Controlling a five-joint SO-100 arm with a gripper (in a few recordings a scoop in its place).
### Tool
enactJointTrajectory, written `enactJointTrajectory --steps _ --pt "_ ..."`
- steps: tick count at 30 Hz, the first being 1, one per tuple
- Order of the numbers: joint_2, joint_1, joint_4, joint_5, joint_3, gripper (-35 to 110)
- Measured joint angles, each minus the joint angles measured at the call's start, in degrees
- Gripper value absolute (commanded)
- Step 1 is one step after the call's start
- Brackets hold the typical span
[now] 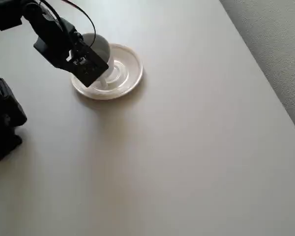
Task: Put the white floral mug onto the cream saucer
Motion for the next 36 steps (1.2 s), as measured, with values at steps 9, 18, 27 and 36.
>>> enactJointTrajectory --steps 9,18,27,36 --pt "-3.08 -0.88 -2.72 0.09 0.0 -2" --pt "-3.96 -0.88 -4.13 0.0 -0.09 -2" --pt "-5.8 -1.05 -4.13 -0.35 -1.14 5" --pt "-8.88 -2.55 -5.54 -0.88 -2.9 10"
